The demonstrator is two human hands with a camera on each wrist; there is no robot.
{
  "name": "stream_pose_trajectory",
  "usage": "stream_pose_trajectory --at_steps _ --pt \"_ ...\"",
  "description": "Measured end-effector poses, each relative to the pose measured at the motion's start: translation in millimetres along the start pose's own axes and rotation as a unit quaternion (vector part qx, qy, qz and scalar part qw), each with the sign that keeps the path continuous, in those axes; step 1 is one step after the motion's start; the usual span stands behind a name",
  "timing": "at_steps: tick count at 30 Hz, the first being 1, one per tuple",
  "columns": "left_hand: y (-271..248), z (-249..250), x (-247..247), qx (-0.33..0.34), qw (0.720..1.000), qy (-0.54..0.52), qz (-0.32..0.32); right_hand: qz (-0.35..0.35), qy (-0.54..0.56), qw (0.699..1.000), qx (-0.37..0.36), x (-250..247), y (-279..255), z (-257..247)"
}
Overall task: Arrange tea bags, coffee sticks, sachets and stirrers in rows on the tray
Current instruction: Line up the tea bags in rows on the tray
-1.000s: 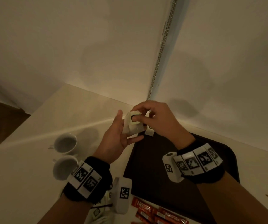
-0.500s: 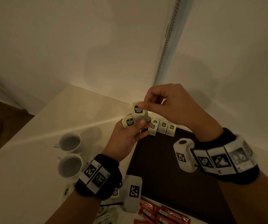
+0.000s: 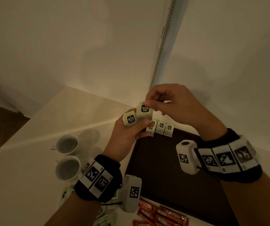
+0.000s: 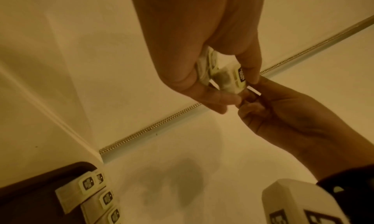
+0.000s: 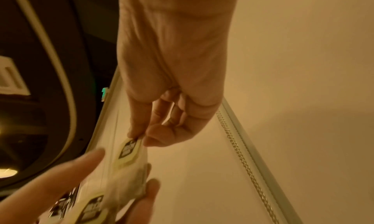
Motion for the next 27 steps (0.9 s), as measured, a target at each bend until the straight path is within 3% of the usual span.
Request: stream_pose_trajectory --at_steps 5,13,20,24,27 --pt "-0.6 5.1 4.9 0.026 0.999 0.002 0.031 0.027 0.072 0.997 -0.010 4.2 -5.9 -1.9" --pt "-4.6 -0.2 14.1 0.012 1.000 -0.026 0.001 0.076 0.066 0.995 -0.011 5.3 -11.1 -7.7" --pt "-6.7 -7.0 4.3 -0.002 0.999 -0.037 0.017 0.045 0.106 0.993 -0.011 5.2 -13.8 1.8" --pt "-6.1 -10.3 -15.5 -0.041 0.995 -0.064 0.070 0.072 0.142 0.987 0.019 -0.5 -17.6 37.1" --pt "-4.6 -9.9 -31.3 -0.043 0.990 -0.082 0.104 0.053 0.130 0.985 0.099 8.7 -17.3 93.1"
Point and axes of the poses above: each hand's wrist, its own y-axis towards the middle knuckle, its own x-axis out of the palm, z = x × y, the point moved 4 cm from there along y, towards the middle knuckle, and after that the axes turned 10 degrees about -z, right-handed, at the moved point
